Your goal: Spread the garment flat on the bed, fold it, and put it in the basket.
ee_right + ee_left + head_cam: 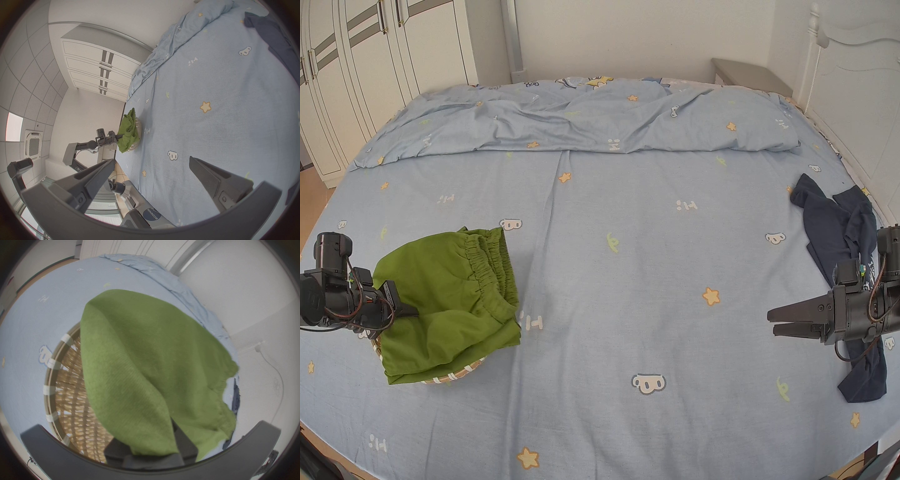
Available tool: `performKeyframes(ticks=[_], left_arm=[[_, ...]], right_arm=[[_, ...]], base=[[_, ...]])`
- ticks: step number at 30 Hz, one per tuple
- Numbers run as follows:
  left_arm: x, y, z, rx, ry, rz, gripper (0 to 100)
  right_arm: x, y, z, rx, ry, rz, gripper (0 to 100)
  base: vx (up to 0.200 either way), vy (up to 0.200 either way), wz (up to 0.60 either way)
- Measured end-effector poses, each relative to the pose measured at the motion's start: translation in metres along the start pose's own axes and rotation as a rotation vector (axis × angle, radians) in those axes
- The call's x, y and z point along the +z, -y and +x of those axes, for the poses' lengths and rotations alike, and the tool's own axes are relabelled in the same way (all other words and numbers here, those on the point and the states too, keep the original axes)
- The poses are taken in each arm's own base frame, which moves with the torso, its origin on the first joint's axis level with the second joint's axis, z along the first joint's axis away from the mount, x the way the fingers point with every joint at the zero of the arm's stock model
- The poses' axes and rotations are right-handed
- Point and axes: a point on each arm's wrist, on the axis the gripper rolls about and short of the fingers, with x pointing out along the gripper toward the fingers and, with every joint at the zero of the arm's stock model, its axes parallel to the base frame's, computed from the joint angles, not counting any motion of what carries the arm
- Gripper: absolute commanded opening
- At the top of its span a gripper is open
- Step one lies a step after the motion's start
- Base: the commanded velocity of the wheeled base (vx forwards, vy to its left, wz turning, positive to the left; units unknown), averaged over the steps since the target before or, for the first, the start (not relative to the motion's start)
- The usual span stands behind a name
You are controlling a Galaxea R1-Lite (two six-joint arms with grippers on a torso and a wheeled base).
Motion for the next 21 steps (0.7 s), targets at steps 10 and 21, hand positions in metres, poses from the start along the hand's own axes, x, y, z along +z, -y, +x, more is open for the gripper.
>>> performKeyframes(ticks=[10, 21], left_arm=[[0.021, -0.012, 0.027, 0.066, 0.010, -0.025, 0], [0.025, -0.011, 0.028, 0.070, 0.024, -0.024, 100]], right_arm=[[-0.001, 0.000, 0.001, 0.001, -0.004, -0.002, 100], [-0.001, 0.000, 0.002, 0.000, -0.008, -0.002, 100]], base=[[0.000, 0.000, 0.00], [0.000, 0.000, 0.00]])
